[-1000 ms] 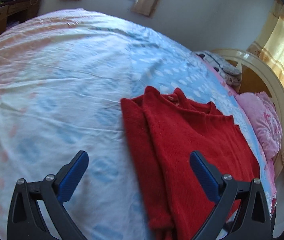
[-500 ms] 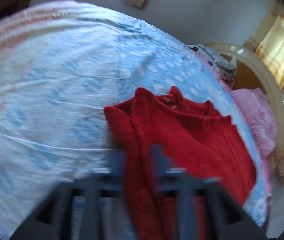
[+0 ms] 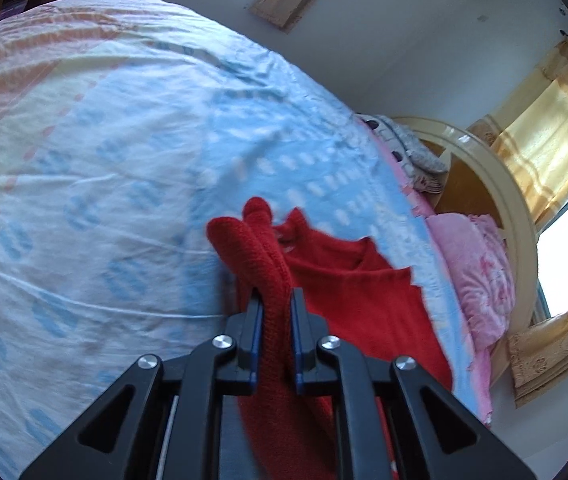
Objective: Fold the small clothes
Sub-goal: 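Grasp the folded sweater edge with the left gripper while the right gripper grasps beside it, then lift the grasped edge with both grippers and fold it over the rest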
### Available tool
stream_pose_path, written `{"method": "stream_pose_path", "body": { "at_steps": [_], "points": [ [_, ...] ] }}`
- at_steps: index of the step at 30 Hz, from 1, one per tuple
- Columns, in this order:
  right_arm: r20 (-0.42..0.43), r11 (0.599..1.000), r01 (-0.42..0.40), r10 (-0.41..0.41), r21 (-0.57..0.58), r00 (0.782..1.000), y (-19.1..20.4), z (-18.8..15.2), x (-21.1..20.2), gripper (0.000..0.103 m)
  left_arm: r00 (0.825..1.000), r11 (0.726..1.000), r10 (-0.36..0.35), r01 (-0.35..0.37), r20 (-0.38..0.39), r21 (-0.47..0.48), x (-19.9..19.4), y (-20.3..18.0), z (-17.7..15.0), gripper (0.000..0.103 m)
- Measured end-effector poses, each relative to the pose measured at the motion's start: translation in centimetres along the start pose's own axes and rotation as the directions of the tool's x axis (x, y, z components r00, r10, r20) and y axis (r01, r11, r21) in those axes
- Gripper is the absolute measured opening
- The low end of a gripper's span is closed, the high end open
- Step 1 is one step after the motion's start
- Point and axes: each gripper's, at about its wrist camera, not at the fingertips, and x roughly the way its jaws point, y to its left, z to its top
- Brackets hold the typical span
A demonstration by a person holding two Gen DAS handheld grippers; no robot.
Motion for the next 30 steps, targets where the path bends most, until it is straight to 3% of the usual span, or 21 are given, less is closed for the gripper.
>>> {"method": "stream_pose_path", "body": {
  "at_steps": [10, 30],
  "points": [
    [0.025, 0.991, 0.042, -0.045, 0.13, 0.999, -5.6, -1.2, -1.8, 0.006, 0.999, 0.997, -0.039, 0.037, 0.03, 0.06, 1.2, -6.2, 1.0, 0.012],
    [-0.042, 0.939, 0.064, -0.053, 0.339, 0.998, -15.4, -7.2, -2.8, 0.006, 0.996, 0.979, -0.076, 0.083, -0.047, 0.186, 7.8, -16.2, 0.2, 0.012]
  ]
}}
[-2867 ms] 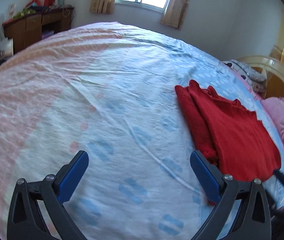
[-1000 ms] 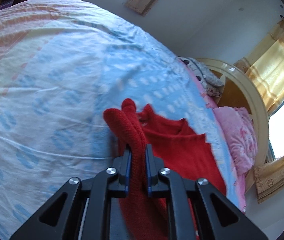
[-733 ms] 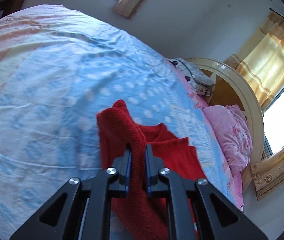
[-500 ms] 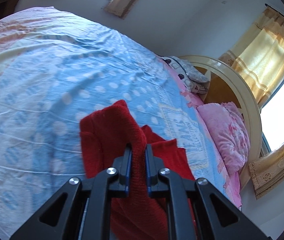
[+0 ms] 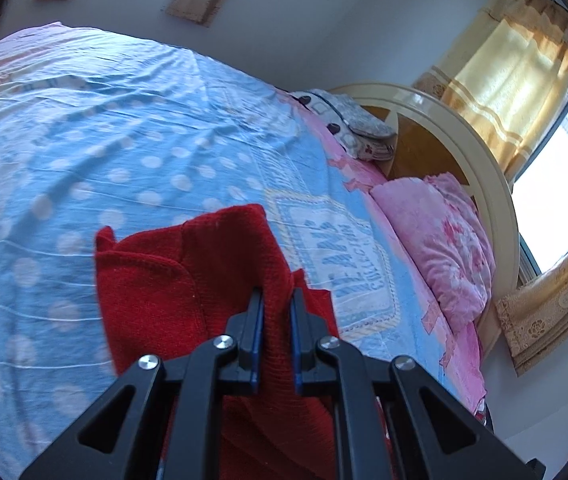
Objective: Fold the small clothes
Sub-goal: 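Lift the grasped edge with both grippers and fold it over the rest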
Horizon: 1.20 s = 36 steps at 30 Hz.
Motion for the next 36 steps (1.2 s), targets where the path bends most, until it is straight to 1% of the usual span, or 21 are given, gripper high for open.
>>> {"method": "stream_pose_path", "body": {
  "at_steps": [4, 11, 18, 23, 27, 29, 31, 33, 36],
  "points": [
    [-0.026, 0.999, 0.002, -0.001, 0.037, 1.0, -2.1, -1.0, 0.2, 0.006, 1.0, 1.0, -0.008, 0.008, -0.03, 0.01, 2.0, -1.2, -0.2, 0.012],
    [-0.065, 0.994, -0.01, 0.017, 0.105, 0.998, -4.5, -2.6, 0.6, 0.006, 0.997, 0.999, 0.008, -0.004, -0.076, 0.051, 5.2, -3.5, -0.8, 0.012],
    [-0.12, 0.979, -0.042, 0.067, 0.199, 0.99, -6.9, -4.4, 1.1, 0.005, 0.991, 0.998, 0.024, -0.015, -0.132, 0.069, 8.6, -5.4, -1.5, 0.012],
    [-0.149, 0.96, -0.068, 0.112, 0.273, 0.982, -8.4, -5.7, 1.5, 0.006, 0.988, 0.991, 0.051, -0.033, -0.146, 0.128, 10.0, -7.3, -2.3, 0.012],
    [-0.16, 0.937, -0.098, 0.159, 0.335, 0.974, -9.3, -6.4, 1.8, 0.005, 0.985, 0.975, 0.104, -0.072, -0.141, 0.211, 10.5, -8.6, -2.9, 0.012],
    [-0.162, 0.929, -0.108, 0.174, 0.353, 0.971, -9.5, -6.5, 1.8, 0.006, 0.982, 0.967, 0.133, -0.099, -0.135, 0.237, 10.6, -9.0, -3.1, 0.015],
    [-0.16, 0.92, -0.125, 0.196, 0.371, 0.967, -9.8, -6.7, 1.7, 0.006, 0.982, 0.961, 0.146, -0.111, -0.124, 0.252, 10.3, -9.4, -3.2, 0.016],
    [-0.158, 0.911, -0.139, 0.214, 0.388, 0.964, -10.2, -7.2, 1.5, 0.006, 0.985, 0.951, 0.144, -0.112, -0.094, 0.288, 8.8, -10.0, -3.7, 0.017],
    [-0.146, 0.898, -0.136, 0.215, 0.418, 0.966, -11.1, -7.9, 0.9, 0.006, 0.988, 0.925, 0.152, -0.131, -0.029, 0.355, 6.1, -10.5, -4.5, 0.033]
  ]
}}
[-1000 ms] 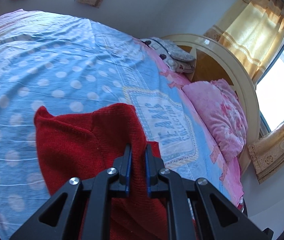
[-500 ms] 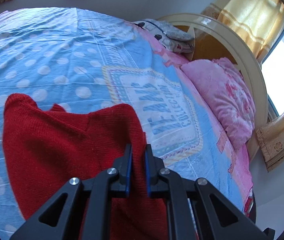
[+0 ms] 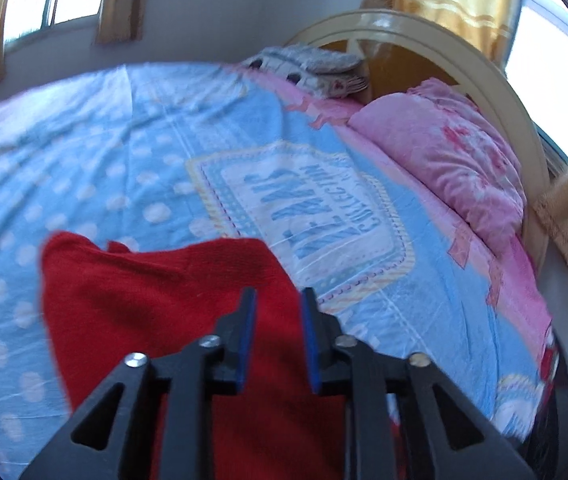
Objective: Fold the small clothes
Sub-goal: 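Lift the grasped edge with both grippers and fold it over the rest, then lower the fold onto the sweater and open both grippers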
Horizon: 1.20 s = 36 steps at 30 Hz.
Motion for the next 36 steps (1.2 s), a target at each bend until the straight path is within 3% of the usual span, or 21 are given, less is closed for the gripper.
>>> {"method": "stream_pose_path", "body": {
  "at_steps": [2, 6, 9, 11, 13, 14, 18, 20, 22, 23, 28, 32, 36],
  "points": [
    [0.018, 0.999, 0.036, -0.036, 0.017, 0.999, -0.7, -0.2, -0.6, 0.013, 0.998, 0.998, 0.051, -0.053, 0.047, 0.043, -2.0, 0.1, -1.1, 0.053],
    [0.132, 0.989, 0.132, -0.139, 0.058, 0.981, -1.5, 0.5, -2.9, 0.018, 0.984, 0.981, 0.154, -0.163, 0.088, 0.103, -4.4, 1.1, -4.4, 0.058],
    [0.201, 0.996, 0.085, -0.088, 0.024, 0.976, 0.5, 2.9, -3.7, 0.02, 0.977, 0.977, 0.191, -0.198, 0.098, 0.08, -5.1, 2.0, -6.5, 0.069],
    [0.194, 0.998, 0.038, -0.029, -0.044, 0.981, 2.6, 4.9, -2.7, 0.029, 0.976, 0.977, 0.2, -0.205, 0.084, 0.062, -4.9, 2.5, -7.7, 0.07],
    [0.142, 0.996, -0.047, 0.058, -0.082, 0.988, 4.4, 7.0, -0.6, 0.05, 0.979, 0.979, 0.197, -0.199, 0.05, 0.035, -4.2, 3.1, -8.5, 0.07],
    [0.113, 0.994, -0.072, 0.081, -0.078, 0.99, 4.6, 7.7, 0.5, 0.051, 0.98, 0.981, 0.195, -0.195, 0.033, 0.018, -3.8, 3.4, -8.9, 0.07],
    [-0.029, 0.996, -0.091, 0.092, 0.023, 0.995, 3.5, 9.1, 5.9, 0.051, 0.982, 0.982, 0.186, -0.185, 0.023, -0.042, -3.2, 4.0, -9.6, 0.076],
    [-0.049, 0.995, -0.078, 0.081, 0.062, 0.995, 2.2, 8.6, 6.8, 0.044, 0.986, 0.984, 0.168, -0.167, 0.017, -0.057, -3.4, 4.0, -10.0, 0.077],
    [-0.041, 0.994, -0.075, 0.079, 0.077, 0.996, 1.2, 8.4, 6.5, 0.028, 0.986, 0.985, 0.165, -0.164, 0.018, -0.047, -3.3, 3.8, -10.2, 0.077],
    [-0.042, 0.993, -0.08, 0.084, 0.081, 0.996, 1.1, 8.2, 6.3, 0.027, 0.986, 0.985, 0.166, -0.165, 0.019, -0.041, -3.2, 3.7, -10.2, 0.079],
    [-0.046, 0.995, -0.072, 0.075, 0.065, 0.996, 0.3, 7.9, 6.1, 0.026, 0.985, 0.984, 0.175, -0.175, 0.008, -0.042, -2.5, 3.2, -10.1, 0.087],
    [-0.024, 1.0, -0.012, 0.012, -0.007, 1.0, 1.5, 7.9, 5.7, 0.027, 0.986, 0.985, 0.168, -0.168, -0.004, -0.051, -2.1, 3.1, -10.5, 0.093],
    [0.014, 0.997, 0.035, -0.034, -0.068, 0.999, 3.2, 8.9, 5.2, 0.038, 0.985, 0.985, 0.17, -0.17, -0.005, -0.042, -1.9, 2.9, -10.7, 0.097]
  ]
}}
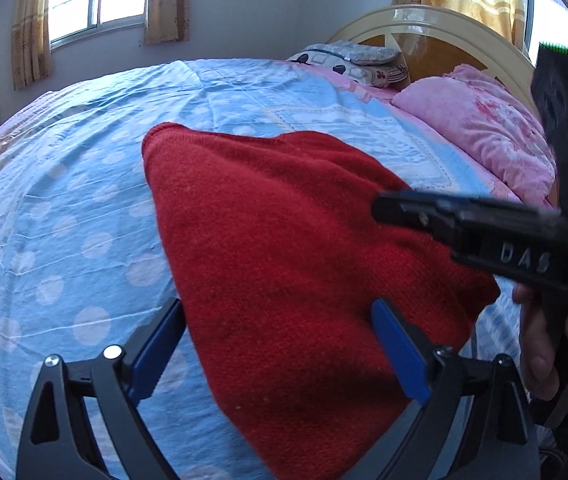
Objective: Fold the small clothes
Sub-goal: 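Lower the fold onto the sweater and open both grippers, then press the folded sweater flat with the left gripper while the right gripper withdraws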
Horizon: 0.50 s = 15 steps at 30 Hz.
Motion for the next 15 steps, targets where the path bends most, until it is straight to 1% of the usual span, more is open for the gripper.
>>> {"method": "stream_pose_path", "body": {
  "at_steps": [3, 4, 6, 9, 12, 13, 15],
  "points": [
    [-0.033, 0.999, 0.039, -0.039, -0.012, 0.999, 0.2, 1.0, 0.9, 0.038, 1.0, 1.0, 0.001, -0.001, -0.005, 0.004, 0.1, -0.2, -0.1, 0.099],
    [-0.065, 0.999, 0.034, -0.034, 0.006, 0.997, -0.3, 1.3, 1.7, 0.038, 1.0, 1.0, 0.002, -0.002, -0.005, 0.006, 0.1, -0.2, 0.0, 0.099],
    [-0.084, 0.999, 0.044, -0.043, 0.013, 0.996, -0.9, 1.4, 2.5, 0.037, 1.0, 1.0, -0.001, 0.001, -0.012, 0.007, 0.2, -0.2, 0.0, 0.1],
    [-0.09, 0.997, 0.078, -0.079, -0.02, 0.993, -0.9, 1.2, 2.7, 0.036, 1.0, 1.0, -0.006, 0.006, -0.018, 0.017, 0.2, -0.5, -0.1, 0.1],
    [-0.095, 0.989, 0.131, -0.137, -0.068, 0.986, -0.8, 0.8, 2.7, 0.036, 1.0, 0.999, -0.004, 0.005, -0.024, 0.039, 0.4, -1.0, -0.1, 0.103],
    [-0.093, 0.988, 0.136, -0.142, -0.07, 0.985, -0.9, 0.8, 2.6, 0.036, 1.0, 0.999, -0.002, 0.003, -0.025, 0.044, 0.4, -1.0, -0.2, 0.103],
    [-0.082, 0.994, 0.1, -0.103, -0.039, 0.991, -1.6, 0.9, 2.0, 0.036, 1.0, 0.999, -0.005, 0.006, -0.023, 0.041, 0.4, -0.9, -0.3, 0.103]
  ]
}}
